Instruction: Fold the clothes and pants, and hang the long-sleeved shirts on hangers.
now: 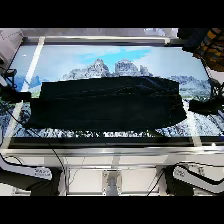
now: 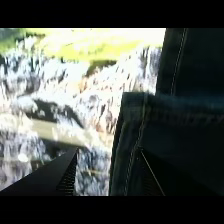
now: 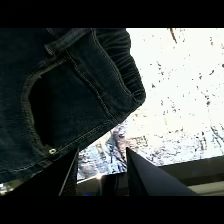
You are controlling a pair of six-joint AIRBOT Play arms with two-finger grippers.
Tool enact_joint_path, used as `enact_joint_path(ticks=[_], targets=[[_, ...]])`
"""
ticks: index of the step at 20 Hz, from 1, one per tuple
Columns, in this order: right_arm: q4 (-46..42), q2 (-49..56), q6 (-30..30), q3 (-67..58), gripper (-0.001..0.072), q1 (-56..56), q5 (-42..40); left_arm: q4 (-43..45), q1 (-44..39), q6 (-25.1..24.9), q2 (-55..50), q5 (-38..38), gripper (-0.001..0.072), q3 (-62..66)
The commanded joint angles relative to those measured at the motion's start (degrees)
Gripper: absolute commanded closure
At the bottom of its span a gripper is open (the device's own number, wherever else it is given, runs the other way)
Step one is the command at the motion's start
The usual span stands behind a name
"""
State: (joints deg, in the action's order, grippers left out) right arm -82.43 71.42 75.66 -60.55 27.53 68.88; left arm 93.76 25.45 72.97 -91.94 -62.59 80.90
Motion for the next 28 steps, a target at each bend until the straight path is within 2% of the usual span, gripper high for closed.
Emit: enact_joint_path(ticks=[1, 3, 5, 11, 12, 15, 16, 17, 23, 28], targets=[[-0.66, 2.58, -1.84, 5.51, 0.0373, -0.02, -5.46, -4.26, 3.8, -2.86, 0.96, -10.64, 0.0266, 0.31], [-2.29, 5.66, -0.59, 5.92, 0.0367, 0.0, -5.88, -7.54, 6.36, -5.09, 2.43, -15.02, 0.0267, 0.07], [-3.54, 7.58, 1.62, 5.92, 0.0305, 0.0, -7.76, -7.72, 8.17, -5.27, 5.25, -15.32, 0.0267, -1.14], [-3.06, 11.13, 2.93, 6.01, 0.0311, -0.02, -14.69, -7.67, 10.97, -6.58, 12.83, -15.74, 0.0267, -4.94], [-2.62, 11.85, 2.95, 6.01, 0.0329, -0.02, -15.17, -7.72, 11.02, -6.56, 13.53, -15.78, 0.0267, -5.53], [0.87, 13.35, 2.93, 5.99, 0.046, -0.07, -16.39, -7.69, 11.02, -7.23, 14.91, -17.33, 0.0267, -7.04], [1.2, 13.22, 2.89, 5.95, 0.0593, -0.07, -16.26, -7.69, 11.02, -7.98, 15.3, -17.86, 0.0267, -7.76], [1.07, 13.18, 2.75, 5.44, 0.0694, -0.07, -14.99, -7.67, 11.04, -8.46, 15.65, -18.08, 0.0267, -8.66], [-7.3, 11.76, 3.76, -1.68, 0.0695, 1.77, -1.18, -8.17, 14.56, -10.62, 16.79, -16.92, 0.0265, -18.18], [-8.07, 5.6, 5.31, -1.88, 0.0696, 8.31, 1.4, -19.56, 17.4, -15.93, 17.31, -12.57, 0.0266, -26.73]])
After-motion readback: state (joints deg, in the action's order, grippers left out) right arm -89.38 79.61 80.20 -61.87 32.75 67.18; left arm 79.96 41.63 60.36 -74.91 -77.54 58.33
